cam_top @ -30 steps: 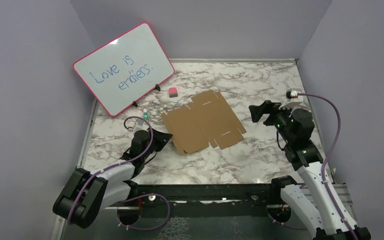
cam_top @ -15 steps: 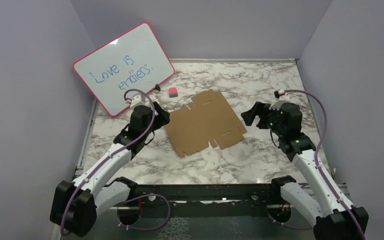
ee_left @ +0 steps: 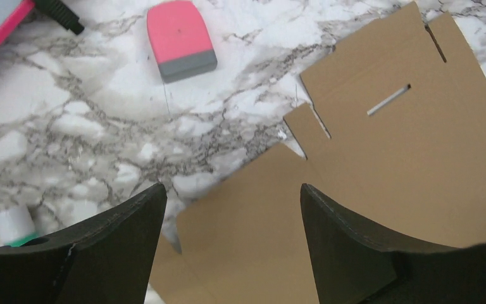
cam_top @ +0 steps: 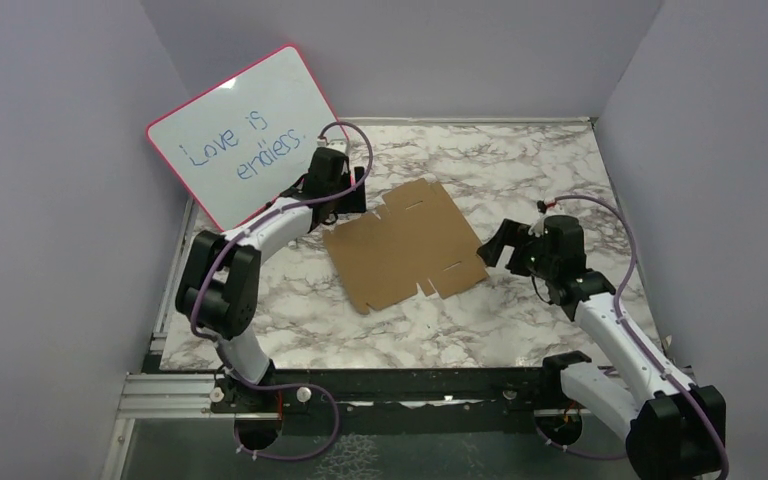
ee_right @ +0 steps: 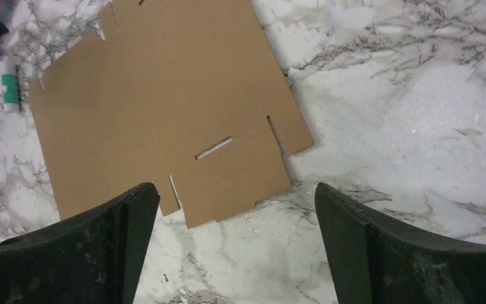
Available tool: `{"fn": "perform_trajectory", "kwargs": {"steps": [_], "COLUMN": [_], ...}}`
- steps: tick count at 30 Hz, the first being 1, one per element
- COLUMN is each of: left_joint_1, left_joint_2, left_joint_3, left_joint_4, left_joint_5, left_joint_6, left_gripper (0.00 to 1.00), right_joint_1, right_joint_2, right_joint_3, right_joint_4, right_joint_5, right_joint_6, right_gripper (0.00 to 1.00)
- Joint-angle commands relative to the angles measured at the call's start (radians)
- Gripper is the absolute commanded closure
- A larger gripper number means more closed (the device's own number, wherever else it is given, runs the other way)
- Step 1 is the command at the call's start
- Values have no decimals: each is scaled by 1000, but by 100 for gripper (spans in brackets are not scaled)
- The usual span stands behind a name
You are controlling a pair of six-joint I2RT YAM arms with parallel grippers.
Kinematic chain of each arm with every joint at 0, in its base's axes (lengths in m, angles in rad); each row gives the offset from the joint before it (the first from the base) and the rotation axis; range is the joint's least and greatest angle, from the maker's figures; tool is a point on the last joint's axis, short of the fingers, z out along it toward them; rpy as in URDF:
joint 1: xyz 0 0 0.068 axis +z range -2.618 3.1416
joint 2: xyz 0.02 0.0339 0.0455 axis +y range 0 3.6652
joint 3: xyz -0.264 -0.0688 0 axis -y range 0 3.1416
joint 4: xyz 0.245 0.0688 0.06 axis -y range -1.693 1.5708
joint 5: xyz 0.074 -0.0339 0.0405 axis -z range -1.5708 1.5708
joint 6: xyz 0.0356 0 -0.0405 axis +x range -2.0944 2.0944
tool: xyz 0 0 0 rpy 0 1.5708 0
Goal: Fold the paper box
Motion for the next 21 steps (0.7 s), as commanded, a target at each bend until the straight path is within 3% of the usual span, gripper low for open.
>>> {"fn": "perform_trajectory", "kwargs": {"steps": [1, 9, 21], "left_joint_1": [32, 57, 64], "left_joint_2": [139, 263, 299], "left_joint_3": [136, 199, 162], "left_joint_4": [-48, -75, -81], "left_joint_5": [110, 179, 229], "left_joint_6": [90, 93, 77], "left_gripper": [21, 21, 21], "right_joint_1": [4, 3, 3], "right_joint_2": [40, 166, 306], "right_joint_3": [-50, -93, -77], "right_joint_4": [20, 97, 215], "right_joint_5": [10, -42, -142], "right_joint_6": [58, 94, 128], "right_gripper": [0, 0, 0]}}
